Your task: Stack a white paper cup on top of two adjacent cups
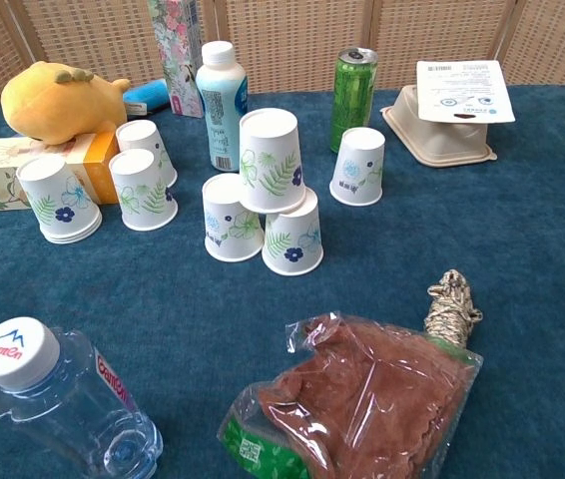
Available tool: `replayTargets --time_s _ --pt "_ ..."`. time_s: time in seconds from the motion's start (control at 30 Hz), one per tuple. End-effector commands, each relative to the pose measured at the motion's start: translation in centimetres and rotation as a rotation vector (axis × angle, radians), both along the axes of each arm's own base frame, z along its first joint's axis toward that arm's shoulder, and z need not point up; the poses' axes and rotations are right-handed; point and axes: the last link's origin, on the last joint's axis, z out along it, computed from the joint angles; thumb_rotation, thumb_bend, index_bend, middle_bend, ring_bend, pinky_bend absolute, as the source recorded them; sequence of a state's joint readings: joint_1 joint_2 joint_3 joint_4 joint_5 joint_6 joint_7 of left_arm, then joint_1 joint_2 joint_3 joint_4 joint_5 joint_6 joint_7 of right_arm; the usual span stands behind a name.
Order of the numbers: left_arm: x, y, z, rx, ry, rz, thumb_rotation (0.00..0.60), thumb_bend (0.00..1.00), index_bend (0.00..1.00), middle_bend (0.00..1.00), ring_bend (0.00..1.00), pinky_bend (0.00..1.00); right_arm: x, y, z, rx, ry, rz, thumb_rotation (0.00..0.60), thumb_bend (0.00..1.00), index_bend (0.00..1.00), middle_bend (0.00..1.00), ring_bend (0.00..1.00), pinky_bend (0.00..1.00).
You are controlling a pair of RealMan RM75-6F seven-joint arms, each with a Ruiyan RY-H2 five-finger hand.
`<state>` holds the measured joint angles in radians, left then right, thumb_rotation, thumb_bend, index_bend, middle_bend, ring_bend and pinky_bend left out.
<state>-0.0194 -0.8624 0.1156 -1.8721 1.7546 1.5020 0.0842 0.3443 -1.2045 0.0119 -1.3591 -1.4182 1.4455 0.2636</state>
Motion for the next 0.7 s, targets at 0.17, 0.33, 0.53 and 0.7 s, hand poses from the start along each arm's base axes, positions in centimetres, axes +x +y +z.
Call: replayTargets --time_s 0.17,0.33,0.53,0.7 --pt "-1.1 -0.6 0.7 0.117 -0.040 -0.092 0.600 0.31 0.00 0.00 0.00 0.00 0.6 4.6 0.5 -0.057 0.054 -0.039 0.599 0.00 0.10 0.08 0.00 0.09" --pt "-2.4 -1.1 0.9 0.138 -0.023 -0.056 0.600 0.31 0.00 0.00 0.00 0.00 0.6 6.6 0.1 -0.056 0.097 -0.065 0.600 0.00 0.08 0.03 0.00 0.01" --pt "-3.7 -0.8 0.6 0.169 0.001 -0.027 0.600 0.30 0.00 0.00 0.00 0.00 0.0 8.2 -1.0 0.038 0.161 -0.142 0.600 0.00 0.00 0.00 0.00 0.00" --pt "-4.3 0.1 -0.1 0.168 0.013 -0.038 0.600 0.30 0.00 0.00 0.00 0.00 -0.2 8.0 -1.6 0.054 0.177 -0.139 0.600 0.00 0.00 0.00 0.00 0.00"
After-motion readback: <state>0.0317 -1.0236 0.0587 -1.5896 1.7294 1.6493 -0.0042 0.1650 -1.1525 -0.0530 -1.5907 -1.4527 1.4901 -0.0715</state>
